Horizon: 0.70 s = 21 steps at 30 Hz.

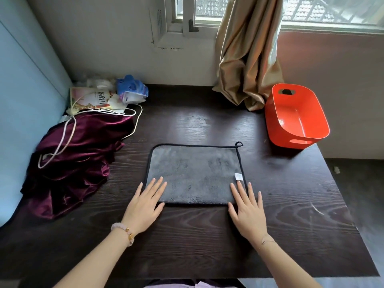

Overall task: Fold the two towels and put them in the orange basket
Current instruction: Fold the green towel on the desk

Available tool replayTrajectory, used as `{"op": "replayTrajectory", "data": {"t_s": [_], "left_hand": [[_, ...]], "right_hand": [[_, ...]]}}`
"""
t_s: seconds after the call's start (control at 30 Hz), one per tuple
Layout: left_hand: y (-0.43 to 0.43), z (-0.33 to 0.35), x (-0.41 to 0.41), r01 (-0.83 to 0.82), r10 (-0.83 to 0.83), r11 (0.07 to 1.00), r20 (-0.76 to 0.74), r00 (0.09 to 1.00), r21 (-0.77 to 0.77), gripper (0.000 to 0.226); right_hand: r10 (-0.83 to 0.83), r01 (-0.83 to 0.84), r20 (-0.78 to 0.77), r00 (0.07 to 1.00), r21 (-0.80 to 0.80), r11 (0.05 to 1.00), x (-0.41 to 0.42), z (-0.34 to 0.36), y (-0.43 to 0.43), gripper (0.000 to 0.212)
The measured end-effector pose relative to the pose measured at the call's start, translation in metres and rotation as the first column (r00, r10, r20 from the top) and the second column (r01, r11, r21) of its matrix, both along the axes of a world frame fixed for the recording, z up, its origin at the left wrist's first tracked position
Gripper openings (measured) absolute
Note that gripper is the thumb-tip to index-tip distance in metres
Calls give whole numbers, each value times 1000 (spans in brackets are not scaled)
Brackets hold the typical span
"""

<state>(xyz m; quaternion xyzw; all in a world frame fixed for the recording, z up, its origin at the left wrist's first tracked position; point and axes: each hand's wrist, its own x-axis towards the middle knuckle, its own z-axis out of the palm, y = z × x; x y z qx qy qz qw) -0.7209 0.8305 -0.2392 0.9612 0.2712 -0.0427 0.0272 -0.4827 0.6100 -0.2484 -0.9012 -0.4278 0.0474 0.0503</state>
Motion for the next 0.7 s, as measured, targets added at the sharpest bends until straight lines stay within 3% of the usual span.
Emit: {"op": "replayTrajectory", "data": {"t_s": [0.1,0.5,0.7], "left_hand": [[6,6,0,102,-103,993,22,994,57,70],[14,3,-11,136,-136,987,4,991,82,110],[1,4,-24,171,-172,985,30,985,28,100]], "right_hand": [[57,-57,36,998,-1,998,5,8,-2,64],[245,-245,71,967,-15,969,26,16,-3,71],[279,-277,83,957,-26,960,26,11,-25,68]]}}
